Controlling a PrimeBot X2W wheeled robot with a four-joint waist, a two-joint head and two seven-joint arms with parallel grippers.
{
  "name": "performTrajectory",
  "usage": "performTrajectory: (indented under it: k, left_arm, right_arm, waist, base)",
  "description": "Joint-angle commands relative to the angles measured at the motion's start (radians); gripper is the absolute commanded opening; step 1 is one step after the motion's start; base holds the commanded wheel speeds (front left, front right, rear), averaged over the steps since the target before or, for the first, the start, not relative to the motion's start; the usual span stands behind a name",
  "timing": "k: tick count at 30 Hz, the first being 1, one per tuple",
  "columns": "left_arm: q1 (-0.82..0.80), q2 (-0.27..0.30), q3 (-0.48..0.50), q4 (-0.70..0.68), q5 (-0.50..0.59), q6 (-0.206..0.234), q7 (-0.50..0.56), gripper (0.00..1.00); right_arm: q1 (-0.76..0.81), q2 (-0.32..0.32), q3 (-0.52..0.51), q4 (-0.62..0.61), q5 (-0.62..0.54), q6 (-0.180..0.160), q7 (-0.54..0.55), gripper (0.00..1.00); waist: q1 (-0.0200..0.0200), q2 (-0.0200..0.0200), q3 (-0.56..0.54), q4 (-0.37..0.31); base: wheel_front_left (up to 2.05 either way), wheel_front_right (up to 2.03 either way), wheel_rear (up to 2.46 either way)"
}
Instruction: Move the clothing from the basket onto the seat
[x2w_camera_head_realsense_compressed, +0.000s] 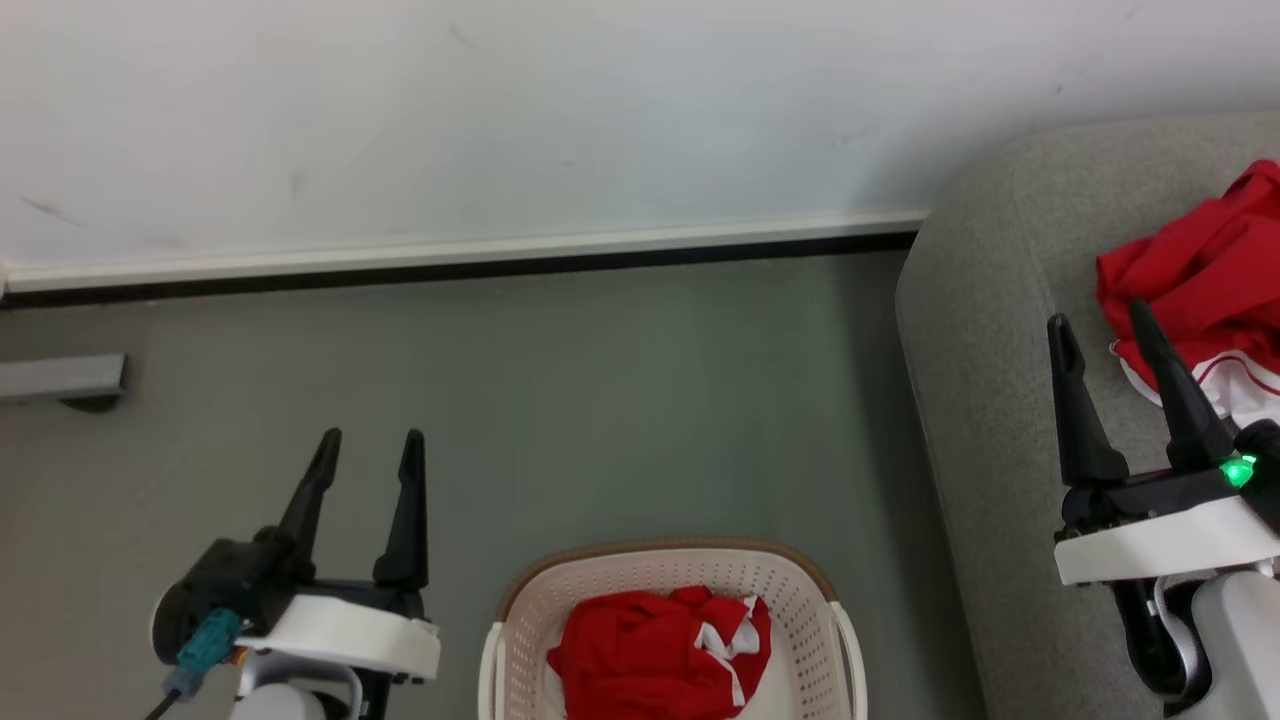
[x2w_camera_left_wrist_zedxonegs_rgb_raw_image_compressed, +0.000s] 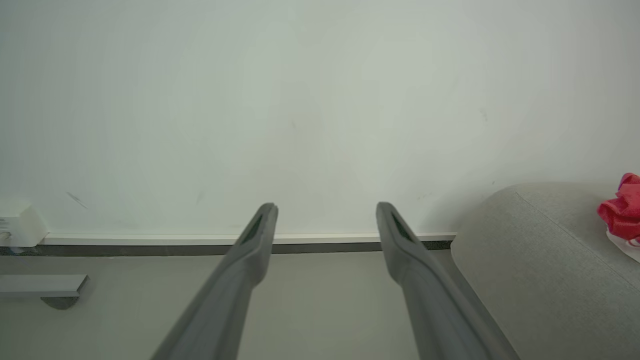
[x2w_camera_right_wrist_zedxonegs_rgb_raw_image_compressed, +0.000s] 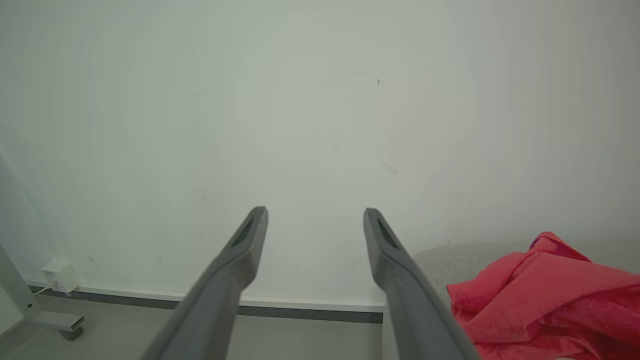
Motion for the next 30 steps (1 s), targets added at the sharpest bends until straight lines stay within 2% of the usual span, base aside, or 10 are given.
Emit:
performTrajectory:
  k: [1,8,15,20,30]
  left_arm:
    - [-0.033,0.003,-0.006,0.007,0.015,-0.007,-0.001,1.00]
    - [-0.108,0.005,-0.040,0.038,0.031,-0.021,-0.001,1.00]
    - [-0.183,0.017,-0.114,0.118,0.046,-0.032,-0.001,1.00]
    - [-0.239,0.025,-0.188,0.211,0.037,-0.032,0.000,1.00]
    - [-0.390,0.050,-0.389,0.434,-0.054,-0.031,0.000,1.00]
  right_arm:
    - [-0.036,-0.004,0.000,-0.015,0.013,-0.002,-0.003,1.00]
    - [-0.107,-0.020,-0.022,-0.035,0.020,-0.002,-0.003,1.00]
    - [-0.175,-0.036,-0.040,-0.051,0.016,-0.002,-0.003,1.00]
    - [-0.222,-0.047,-0.047,-0.061,0.016,-0.002,-0.003,1.00]
    - [-0.325,-0.059,-0.035,-0.070,0.021,-0.002,-0.003,1.00]
  waist:
    - [-0.0002,0.0000,0.078,-0.015]
    - [-0.0002,0.0000,0.170,-0.028]
    - [-0.0002,0.0000,0.249,-0.045]
    - [-0.0002,0.0000,0.304,-0.057]
    - [-0.0002,0.0000,0.413,-0.087]
  base:
    - [0.00,0.00,0.00]
    - [0.00,0.00,0.00]
    - [0.00,0.00,0.00]
    - [0.00,0.00,0.00]
    - [0.00,0.00,0.00]
